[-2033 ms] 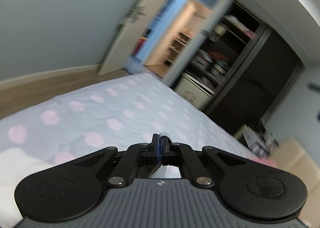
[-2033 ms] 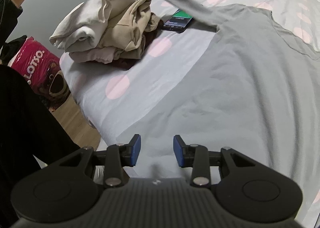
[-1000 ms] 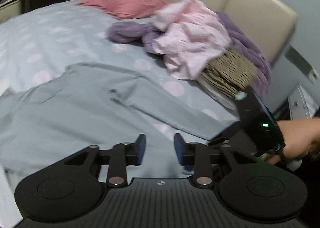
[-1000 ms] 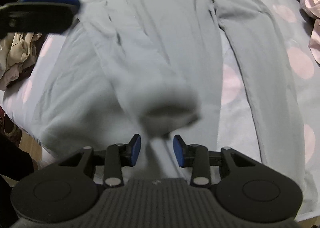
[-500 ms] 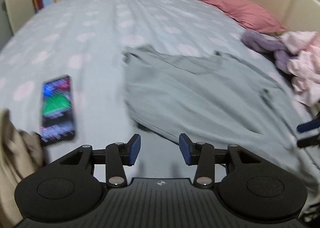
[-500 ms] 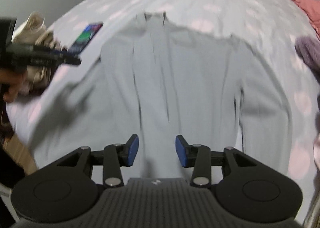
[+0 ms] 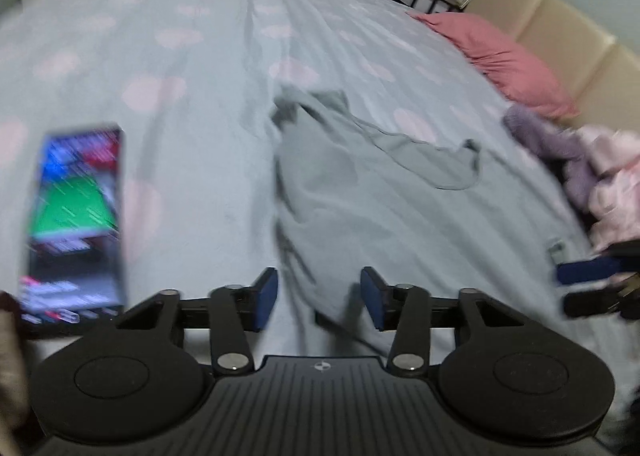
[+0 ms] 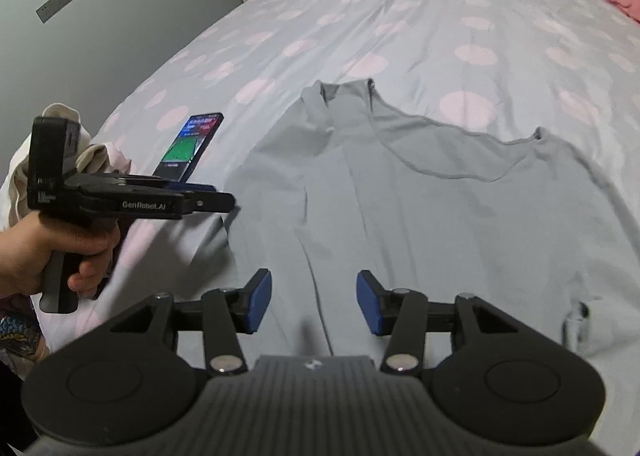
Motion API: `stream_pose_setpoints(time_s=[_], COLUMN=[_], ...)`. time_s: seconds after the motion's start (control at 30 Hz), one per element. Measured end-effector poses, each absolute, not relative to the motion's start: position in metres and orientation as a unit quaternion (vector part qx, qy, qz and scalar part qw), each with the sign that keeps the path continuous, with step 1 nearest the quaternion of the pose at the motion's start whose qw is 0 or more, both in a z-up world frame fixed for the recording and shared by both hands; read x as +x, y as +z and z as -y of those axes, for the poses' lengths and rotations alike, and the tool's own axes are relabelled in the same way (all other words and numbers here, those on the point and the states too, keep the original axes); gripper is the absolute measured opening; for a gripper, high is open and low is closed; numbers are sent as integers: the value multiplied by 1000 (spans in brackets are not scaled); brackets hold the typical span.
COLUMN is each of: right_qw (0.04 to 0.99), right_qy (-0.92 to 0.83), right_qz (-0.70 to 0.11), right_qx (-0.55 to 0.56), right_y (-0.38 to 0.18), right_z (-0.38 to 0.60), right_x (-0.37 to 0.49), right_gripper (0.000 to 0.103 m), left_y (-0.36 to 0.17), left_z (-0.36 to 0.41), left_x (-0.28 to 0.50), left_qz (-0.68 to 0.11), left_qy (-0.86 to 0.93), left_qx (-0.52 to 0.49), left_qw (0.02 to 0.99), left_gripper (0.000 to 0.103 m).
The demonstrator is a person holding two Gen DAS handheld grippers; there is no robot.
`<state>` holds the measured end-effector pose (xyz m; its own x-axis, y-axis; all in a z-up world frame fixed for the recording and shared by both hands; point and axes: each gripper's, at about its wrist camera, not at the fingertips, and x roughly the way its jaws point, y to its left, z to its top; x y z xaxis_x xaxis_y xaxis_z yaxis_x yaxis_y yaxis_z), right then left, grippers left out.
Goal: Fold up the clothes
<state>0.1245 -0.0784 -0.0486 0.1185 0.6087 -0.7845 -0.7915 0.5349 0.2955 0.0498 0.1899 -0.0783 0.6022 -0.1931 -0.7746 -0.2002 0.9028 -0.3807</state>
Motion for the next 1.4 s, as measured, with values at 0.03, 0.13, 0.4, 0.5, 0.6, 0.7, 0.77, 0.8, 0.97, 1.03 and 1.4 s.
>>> stream_pose_setpoints(time_s=[0.03,0.13,0.4,0.5,0.6,0.7,0.77,0.8,0.97,1.03,1.4], right_qw=[739,736,755,763,761,758,757,756,725,725,760], right_qy=[474,479,478,474,478,488,491,488,504,512,471], right_qz=[-468,-469,-434,-417,-412,-402,-402,-408,-448,-438,-441], right_qx=[-99,-96,-117,-143,-149,-163,-157,-152,-141,-143,-73], right_y=[-50,-50,-45,-50,-58,-68,-77,-82,-100,-99,-67], right_z=[77,72,26,-5,-29,-48,-57,-61,-66,-64,-4], right_x=[124,123,144,153,158,163,171,175,184,180,180], right_gripper=[51,51,51,51,51,50,50,50,1,1,45], left_y=[-81,-82,-88,-82,-84,-85,-87,-87,-87,-82,-53], left_z=[-194,-205,-207,-208,-210,-212,-213,-214,-216,-211,-195], left_x=[50,42,11,13,19,25,29,31,30,26,22], left_qz=[-447,-424,-412,-392,-391,-390,-390,-390,-392,-385,-385], left_qy=[8,44,110,121,106,88,77,71,78,97,142], left_qx=[-233,-248,-253,-248,-254,-261,-265,-267,-265,-231,-165], left_qw=[863,870,869,877,878,879,879,878,878,888,897], left_gripper=[20,2,6,11,15,18,18,18,2,1,26])
